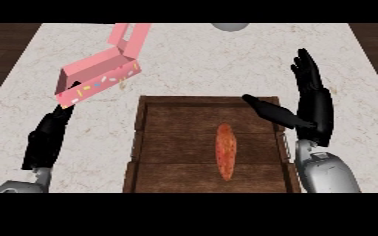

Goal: Pick the sweet potato from the tray and place it in the cardboard box

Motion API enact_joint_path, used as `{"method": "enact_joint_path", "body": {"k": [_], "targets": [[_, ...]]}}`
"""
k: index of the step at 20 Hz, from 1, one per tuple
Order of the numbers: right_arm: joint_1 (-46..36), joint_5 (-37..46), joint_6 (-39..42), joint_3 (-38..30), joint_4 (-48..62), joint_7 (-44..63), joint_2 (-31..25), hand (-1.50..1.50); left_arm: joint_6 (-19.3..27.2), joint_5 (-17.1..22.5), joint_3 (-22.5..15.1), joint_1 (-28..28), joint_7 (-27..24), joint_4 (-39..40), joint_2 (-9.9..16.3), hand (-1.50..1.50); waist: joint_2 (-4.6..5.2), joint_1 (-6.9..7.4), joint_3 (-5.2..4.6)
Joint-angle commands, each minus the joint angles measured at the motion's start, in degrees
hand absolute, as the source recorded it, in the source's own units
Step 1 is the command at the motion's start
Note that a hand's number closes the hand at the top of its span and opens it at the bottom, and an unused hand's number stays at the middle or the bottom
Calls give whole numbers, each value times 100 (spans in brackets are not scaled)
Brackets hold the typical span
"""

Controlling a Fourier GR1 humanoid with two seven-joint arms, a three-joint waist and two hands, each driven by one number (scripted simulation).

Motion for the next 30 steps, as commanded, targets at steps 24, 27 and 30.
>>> {"method": "enact_joint_path", "body": {"k": [24,27,30], "targets": [[-1509,9,4761,1737,-1064,5610,-1426,-150,55,-316,202,142,544,-187,-286,0,-12,-126,-1],[-1244,751,4217,2205,-867,5653,-944,-150,25,-464,84,294,556,-302,-386,0,-10,-118,2],[-1368,786,4366,2034,-528,5512,-887,-150,-50,-485,208,-80,698,-82,-467,0,0,-125,2]]}}
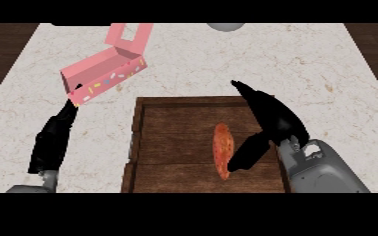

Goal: Pick the sweet potato from the tray and place it in the cardboard box

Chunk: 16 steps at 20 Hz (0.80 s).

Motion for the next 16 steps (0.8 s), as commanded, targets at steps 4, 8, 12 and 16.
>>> {"method": "enact_joint_path", "body": {"k": [4,8,12,16], "targets": [[59,328,229,186,-76,990,330,-150,-3,-110,80,136,59,169,-225,0,20,-8,-17],[211,637,67,392,282,801,584,-150,-251,-109,130,244,0,145,-137,0,23,9,-16],[613,655,324,73,16,461,351,-150,-243,-273,249,68,189,85,-247,0,21,-17,-14],[576,1002,284,224,427,281,690,-150,-198,-442,238,7,228,40,-450,0,25,-4,-14]]}}
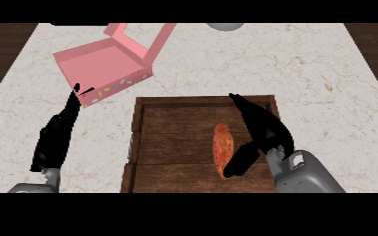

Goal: Pick the sweet potato from the tray and place it in the cardboard box

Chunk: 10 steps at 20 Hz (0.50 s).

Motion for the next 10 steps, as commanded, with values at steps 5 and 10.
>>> {"method": "enact_joint_path", "body": {"k": [5,10], "targets": [[-2,431,386,-240,241,166,358,-150,-185,-191,130,265,-29,-86,-220,0,9,13,-6],[63,804,163,-11,411,327,849,-150,-578,83,559,324,-181,-29,-2,0,10,26,-7]]}}
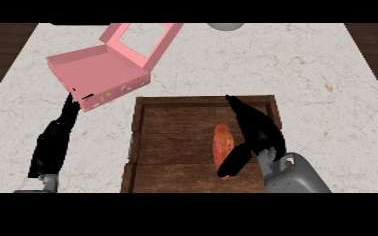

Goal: Pick the sweet potato from the tray and place it in the cardboard box

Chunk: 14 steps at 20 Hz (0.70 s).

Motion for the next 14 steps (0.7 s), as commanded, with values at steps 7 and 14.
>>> {"method": "enact_joint_path", "body": {"k": [7,14], "targets": [[-65,584,249,-221,553,27,629,-150,-207,-178,272,70,245,-268,-198,0,3,11,-1],[352,1019,291,-153,648,-385,734,-150,-467,-335,443,13,126,-157,-259,0,2,-3,-1]]}}
